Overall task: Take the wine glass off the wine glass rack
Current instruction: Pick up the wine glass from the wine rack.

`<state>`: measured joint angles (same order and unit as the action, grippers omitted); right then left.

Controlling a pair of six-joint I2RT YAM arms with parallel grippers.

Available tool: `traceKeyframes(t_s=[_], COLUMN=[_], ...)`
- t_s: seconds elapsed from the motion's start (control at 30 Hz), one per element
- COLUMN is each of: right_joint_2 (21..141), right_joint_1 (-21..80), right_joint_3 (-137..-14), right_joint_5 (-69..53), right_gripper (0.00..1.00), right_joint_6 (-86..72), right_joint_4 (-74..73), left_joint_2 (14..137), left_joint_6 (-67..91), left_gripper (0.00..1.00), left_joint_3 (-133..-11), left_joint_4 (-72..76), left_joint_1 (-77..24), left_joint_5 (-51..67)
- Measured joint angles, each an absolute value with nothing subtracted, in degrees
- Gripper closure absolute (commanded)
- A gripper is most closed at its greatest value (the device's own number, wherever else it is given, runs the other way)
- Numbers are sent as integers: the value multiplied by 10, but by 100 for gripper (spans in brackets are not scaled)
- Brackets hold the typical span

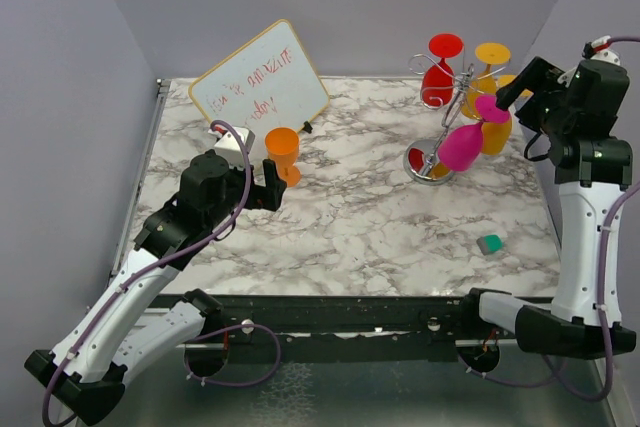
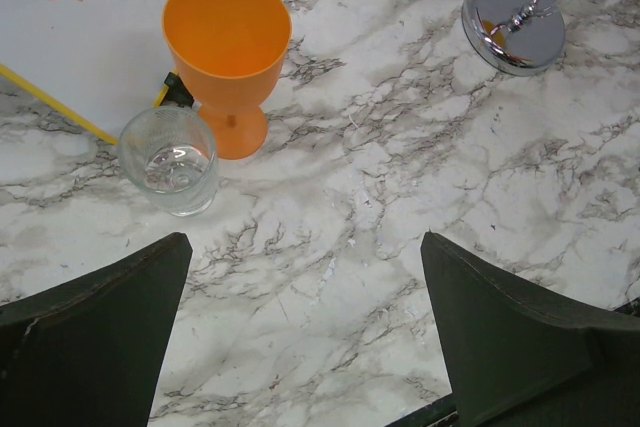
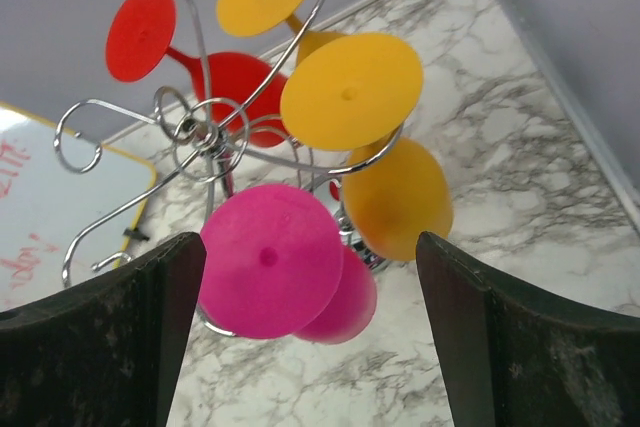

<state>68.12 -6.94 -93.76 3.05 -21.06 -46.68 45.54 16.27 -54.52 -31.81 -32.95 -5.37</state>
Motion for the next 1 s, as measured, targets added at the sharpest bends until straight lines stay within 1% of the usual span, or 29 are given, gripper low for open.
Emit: traceKeyframes(t_s=[0.33, 0.47, 0.67, 0.8, 1.0], right_joint_2=[657, 647, 615, 600, 596], right_joint_1=[-168, -185, -188, -188, -188], right_joint_3=[-842, -806, -759, -748, -746], right_joint_5=[-145, -188, -224, -231, -234], right_gripper=[19, 28, 38, 44, 45], right_joint_6=[-293, -326, -366, -384, -395], right_joint_4=[-428, -401, -356, -336, -314], left_joint_2=[455, 455, 455, 455, 455], left_joint_6=[158, 156, 155, 154, 154], left_gripper=[1, 1, 1, 1, 1], left_joint_3=[-545, -545, -545, -545, -545], left_joint_4=[-318, -318, -318, -318, -318], left_joint_1=[-329, -329, -329, -329, -329], left_joint_5=[-54, -54, -54, -54, -54])
